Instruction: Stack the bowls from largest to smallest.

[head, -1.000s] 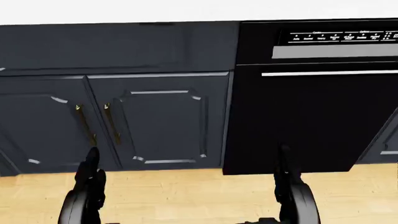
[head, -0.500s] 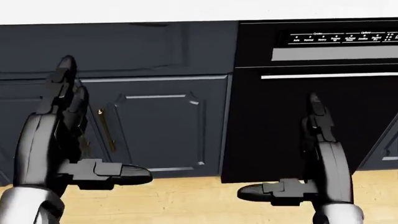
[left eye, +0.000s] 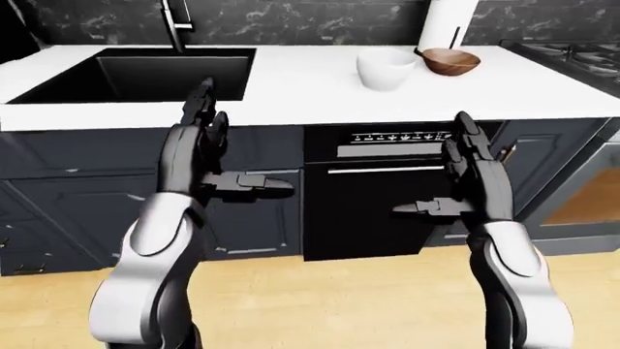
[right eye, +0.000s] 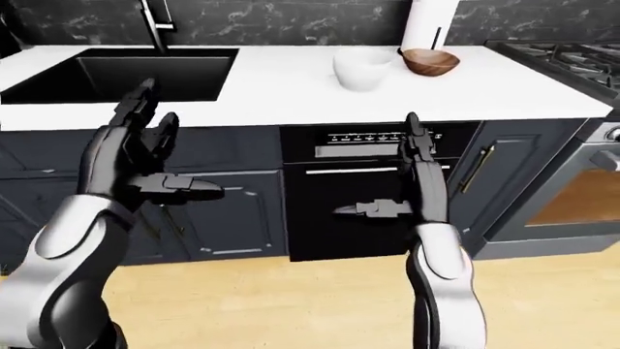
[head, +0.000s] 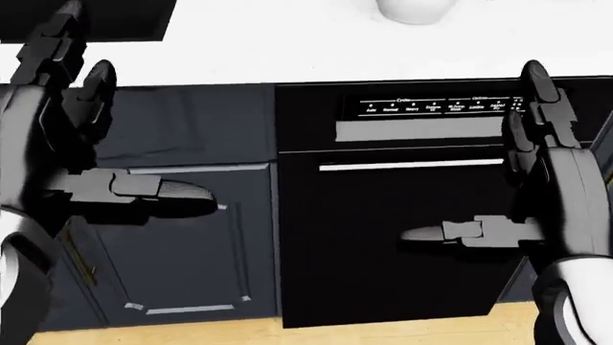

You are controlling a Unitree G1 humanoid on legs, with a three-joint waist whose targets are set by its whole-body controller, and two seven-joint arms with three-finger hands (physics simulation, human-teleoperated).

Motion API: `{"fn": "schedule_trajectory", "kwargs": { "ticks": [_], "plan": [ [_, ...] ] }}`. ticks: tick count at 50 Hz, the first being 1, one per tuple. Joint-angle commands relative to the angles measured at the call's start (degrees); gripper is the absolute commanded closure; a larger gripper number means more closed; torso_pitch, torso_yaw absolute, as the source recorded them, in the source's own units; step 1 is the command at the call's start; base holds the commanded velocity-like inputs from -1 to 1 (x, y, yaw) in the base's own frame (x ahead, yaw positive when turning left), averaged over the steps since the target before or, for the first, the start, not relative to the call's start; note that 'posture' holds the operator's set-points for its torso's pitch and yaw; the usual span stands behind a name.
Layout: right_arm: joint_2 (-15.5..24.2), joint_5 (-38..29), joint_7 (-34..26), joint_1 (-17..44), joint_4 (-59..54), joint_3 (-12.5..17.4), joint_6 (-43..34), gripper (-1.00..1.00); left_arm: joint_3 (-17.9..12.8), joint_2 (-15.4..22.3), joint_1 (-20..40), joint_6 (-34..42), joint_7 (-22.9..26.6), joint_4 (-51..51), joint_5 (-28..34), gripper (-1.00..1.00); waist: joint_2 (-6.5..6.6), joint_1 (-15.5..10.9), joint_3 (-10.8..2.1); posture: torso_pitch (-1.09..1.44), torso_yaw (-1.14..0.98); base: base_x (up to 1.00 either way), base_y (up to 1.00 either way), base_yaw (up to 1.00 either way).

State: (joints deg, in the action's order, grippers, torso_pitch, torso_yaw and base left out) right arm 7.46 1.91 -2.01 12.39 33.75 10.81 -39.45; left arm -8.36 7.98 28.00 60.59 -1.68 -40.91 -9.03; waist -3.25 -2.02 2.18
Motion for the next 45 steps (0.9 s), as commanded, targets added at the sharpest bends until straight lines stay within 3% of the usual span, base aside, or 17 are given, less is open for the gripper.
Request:
{"fn": "schedule_trajectory", "kwargs": {
  "ticks": [1,3,5,7,9,14,16,18,20,24,25,27,30,32,34,39,45],
  "plan": [
    [0.2,0.5,0.0,2.3,2.5,-0.8,1.5,-1.0,-0.6,0.8,1.6,-3.2,-1.0,0.1,-0.4,-1.0,0.21,0.1,-0.28,0.0,0.0,0.75,-0.52,0.0],
    [-0.4,2.8,0.3,3.7,3.3,0.1,-0.4,-1.0,-1.0,1.3,2.0,-3.9,-1.3,1.1,-1.0,-1.0,1.02,0.4,0.47,0.0,0.0,0.5,-0.38,0.0],
    [0.2,3.1,0.8,4.1,3.7,-0.2,-0.7,-1.0,-1.4,1.8,2.7,-3.3,-1.7,0.9,-1.8,-1.0,1.59,1.3,-2.56,0.0,0.0,0.0,0.0,-0.62],
    [0.8,3.1,1.0,4.9,3.7,-0.6,-1.1,-1.0,-2.2,2.5,3.7,-0.9,-2.4,-0.8,-2.9,-1.0,5.81,1.5,-1.07,0.0,0.0,0.0,0.0,-1.0],
    [1.2,3.1,1.2,5.9,4.0,-0.7,-2.4,-1.0,-2.7,3.2,4.6,-0.2,-2.8,-0.8,-3.8,-1.0,4.55,0.1,0.35,0.0,0.0,0.0,0.0,-1.0],
    [3.0,2.2,1.1,9.7,5.6,-0.9,-6.5,-1.0,-5.0,5.1,7.9,3.8,-4.5,-2.4,-7.2,-1.0,4.79,0.7,-0.92,0.0,0.0,0.0,0.0,-0.82],
    [4.0,0.2,0.3,10.9,6.4,-2.1,-8.0,-1.0,-6.2,6.2,9.3,5.4,-5.2,-2.9,-8.8,-1.0,3.49,1.0,0.08,0.0,0.0,0.0,0.0,0.0],
    [4.1,0.1,-0.9,12.1,6.7,-2.0,-9.3,-1.0,-7.4,7.3,10.6,6.7,-6.0,-3.4,-10.6,-1.0,-0.75,1.3,-1.1,0.0,0.0,0.0,0.0,0.0],
    [4.1,-0.4,-1.5,13.0,7.3,-2.1,-10.5,-1.0,-8.3,8.0,11.2,7.3,-6.9,-3.4,-12.2,-1.0,0.31,2.0,-0.66,0.0,0.0,0.01,-0.51,0.0],
    [4.0,-0.1,-1.9,13.6,8.5,-1.5,-11.7,-1.0,-9.4,9.1,11.4,8.7,-8.7,-4.7,-15.3,-1.0,6.52,3.8,1.9,0.0,0.0,0.02,-0.94,0.0],
    [4.0,-0.1,-1.9,13.9,8.8,-1.3,-12.2,-1.0,-9.6,9.3,11.6,9.2,-9.2,-5.1,-16.1,-1.0,9.3,3.5,1.25,0.0,0.0,0.02,-0.95,0.0],
    [4.1,-0.1,-2.0,14.0,8.8,-1.3,-12.2,-1.0,-9.8,9.8,12.1,9.7,-10.2,-5.2,-17.4,-1.0,7.09,2.8,0.04,0.0,0.0,0.02,-0.94,0.0],
    [4.2,-0.1,-1.9,14.4,8.3,-0.9,-12.0,-1.0,-9.6,10.6,11.9,8.6,-11.2,-4.5,-18.7,-1.0,6.86,2.0,-1.69,0.0,0.0,0.02,-0.64,0.0],
    [3.8,0.8,-2.0,14.5,8.3,-0.2,-11.8,-1.0,-9.4,11.0,11.5,7.5,-11.6,-3.9,-19.3,-1.0,3.94,1.5,-1.21,0.0,0.0,0.0,0.0,0.18],
    [4.1,1.3,-1.5,14.8,8.0,0.2,-11.8,-1.0,-9.5,11.4,11.4,7.3,-12.0,-3.6,-20.0,-1.0,-1.91,1.5,-0.24,0.0,0.0,0.0,0.0,1.0],
    [4.6,2.0,-0.9,14.7,8.3,0.3,-11.9,-1.0,-9.8,12.2,11.7,7.4,-13.1,-3.7,-21.6,-1.0,0.31,1.1,-1.5,0.0,0.0,0.0,0.0,1.0],
    [6.4,3.1,-0.8,16.4,9.3,1.7,-15.2,-1.0,-9.3,13.0,12.2,7.1,-14.4,-3.4,-23.0,-1.0,3.71,2.6,-0.19,0.0,0.0,0.0,0.0,0.23]
  ]
}}
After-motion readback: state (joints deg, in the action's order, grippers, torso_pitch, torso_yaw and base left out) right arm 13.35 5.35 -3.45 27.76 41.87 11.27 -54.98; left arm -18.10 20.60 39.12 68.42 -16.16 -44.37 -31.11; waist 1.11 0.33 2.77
